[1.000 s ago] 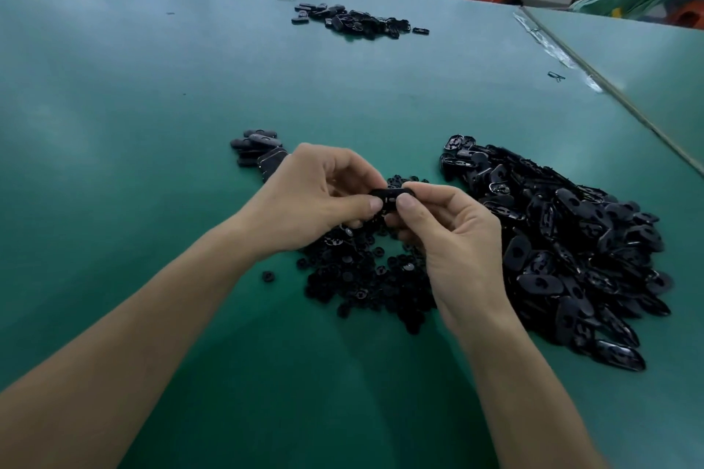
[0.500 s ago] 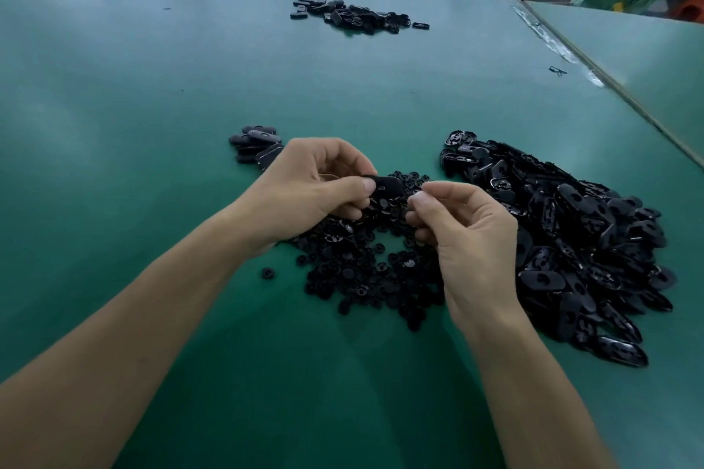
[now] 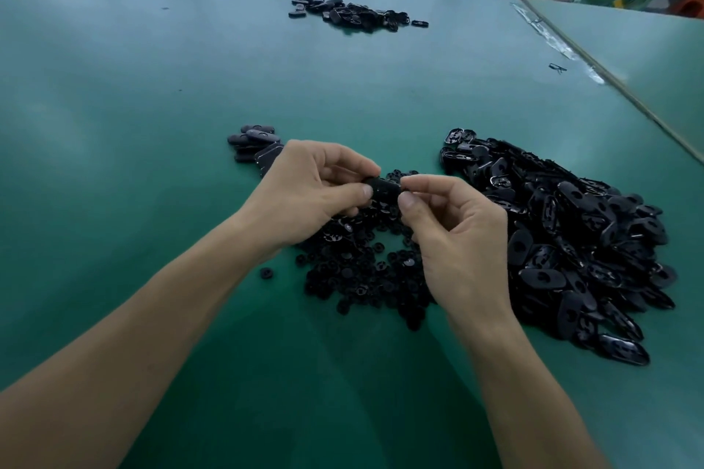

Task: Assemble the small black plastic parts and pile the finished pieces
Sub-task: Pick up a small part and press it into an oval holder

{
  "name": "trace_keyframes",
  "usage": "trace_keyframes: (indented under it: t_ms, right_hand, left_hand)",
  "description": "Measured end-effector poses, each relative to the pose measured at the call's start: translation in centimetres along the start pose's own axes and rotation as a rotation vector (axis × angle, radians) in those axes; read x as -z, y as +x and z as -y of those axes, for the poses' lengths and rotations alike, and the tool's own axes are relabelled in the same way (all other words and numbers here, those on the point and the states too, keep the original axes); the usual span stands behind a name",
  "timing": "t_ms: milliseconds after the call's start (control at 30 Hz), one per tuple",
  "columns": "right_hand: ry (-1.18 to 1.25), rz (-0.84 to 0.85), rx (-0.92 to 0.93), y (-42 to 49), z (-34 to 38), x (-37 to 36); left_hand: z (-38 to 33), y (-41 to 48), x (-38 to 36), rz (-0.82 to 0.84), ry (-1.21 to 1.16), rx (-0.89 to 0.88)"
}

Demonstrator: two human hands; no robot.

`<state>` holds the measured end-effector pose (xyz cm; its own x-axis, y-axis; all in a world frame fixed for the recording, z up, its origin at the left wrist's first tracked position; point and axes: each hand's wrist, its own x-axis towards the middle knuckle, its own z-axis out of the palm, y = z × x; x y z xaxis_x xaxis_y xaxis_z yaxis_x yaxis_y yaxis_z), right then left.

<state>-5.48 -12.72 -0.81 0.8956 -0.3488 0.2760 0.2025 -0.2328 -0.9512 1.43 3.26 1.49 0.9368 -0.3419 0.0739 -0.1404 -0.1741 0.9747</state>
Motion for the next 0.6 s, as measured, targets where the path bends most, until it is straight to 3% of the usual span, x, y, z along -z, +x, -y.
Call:
trace_keyframes:
  t_ms: [600]
  right_hand:
    - [0.037, -0.029, -0.06, 0.0, -0.1, 0.1]
  left_hand:
    - [-0.2, -0.6, -1.1, -0.005, 0.07, -0.025]
